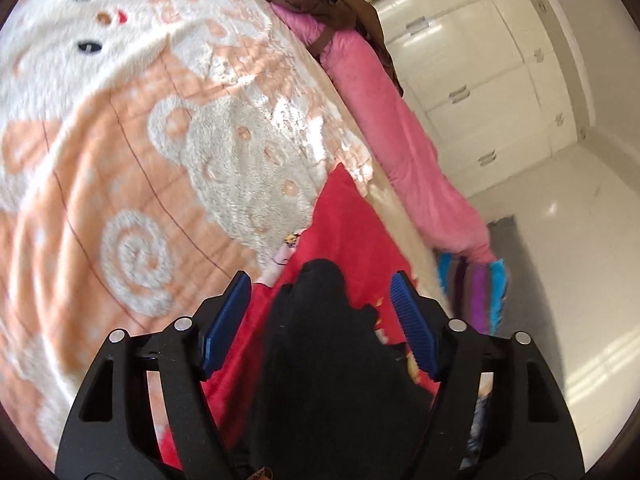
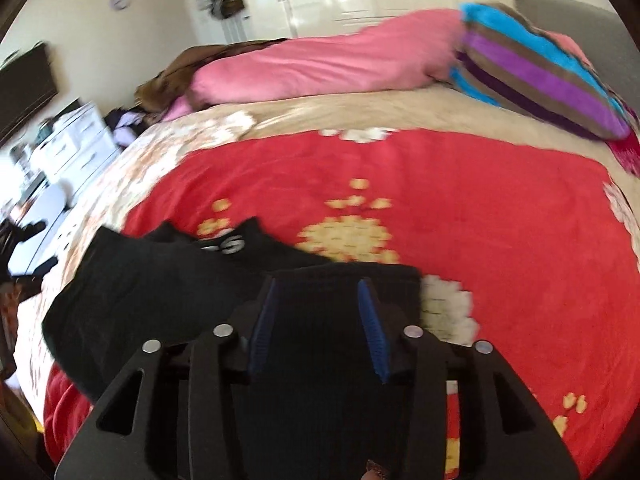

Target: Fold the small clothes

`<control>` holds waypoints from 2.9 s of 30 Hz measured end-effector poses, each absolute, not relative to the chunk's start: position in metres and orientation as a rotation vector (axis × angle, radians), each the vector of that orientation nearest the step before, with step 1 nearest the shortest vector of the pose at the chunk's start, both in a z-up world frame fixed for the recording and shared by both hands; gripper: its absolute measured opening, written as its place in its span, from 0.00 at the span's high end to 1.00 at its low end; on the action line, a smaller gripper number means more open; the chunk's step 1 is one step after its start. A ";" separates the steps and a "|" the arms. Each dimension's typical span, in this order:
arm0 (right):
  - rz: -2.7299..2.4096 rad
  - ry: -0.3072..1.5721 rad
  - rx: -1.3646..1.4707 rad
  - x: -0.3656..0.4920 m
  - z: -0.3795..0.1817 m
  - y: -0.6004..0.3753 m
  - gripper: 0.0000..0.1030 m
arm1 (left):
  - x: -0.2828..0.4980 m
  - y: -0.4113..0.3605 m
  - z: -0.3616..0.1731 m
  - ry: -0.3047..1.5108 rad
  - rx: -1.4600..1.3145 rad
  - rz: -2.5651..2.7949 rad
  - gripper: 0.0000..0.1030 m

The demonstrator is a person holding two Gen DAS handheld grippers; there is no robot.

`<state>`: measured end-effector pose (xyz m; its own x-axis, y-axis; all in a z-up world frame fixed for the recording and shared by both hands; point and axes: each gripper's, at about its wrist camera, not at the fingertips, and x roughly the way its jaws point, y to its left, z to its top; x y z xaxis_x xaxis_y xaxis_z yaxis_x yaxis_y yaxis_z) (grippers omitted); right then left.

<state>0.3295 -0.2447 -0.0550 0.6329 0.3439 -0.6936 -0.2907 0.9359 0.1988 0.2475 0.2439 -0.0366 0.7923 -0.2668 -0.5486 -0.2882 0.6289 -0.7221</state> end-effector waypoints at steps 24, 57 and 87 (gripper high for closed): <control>0.235 0.890 0.306 0.313 -0.088 -0.315 0.28 | 0.206 0.161 -0.074 0.970 -0.520 -0.010 0.28; 0.158 0.828 0.106 0.317 -0.062 -0.304 0.54 | 0.210 0.148 -0.080 1.024 -0.385 -0.091 0.81; 0.248 1.026 0.152 0.246 -0.095 -0.296 0.48 | 0.194 0.133 -0.046 0.963 -0.209 -0.013 0.56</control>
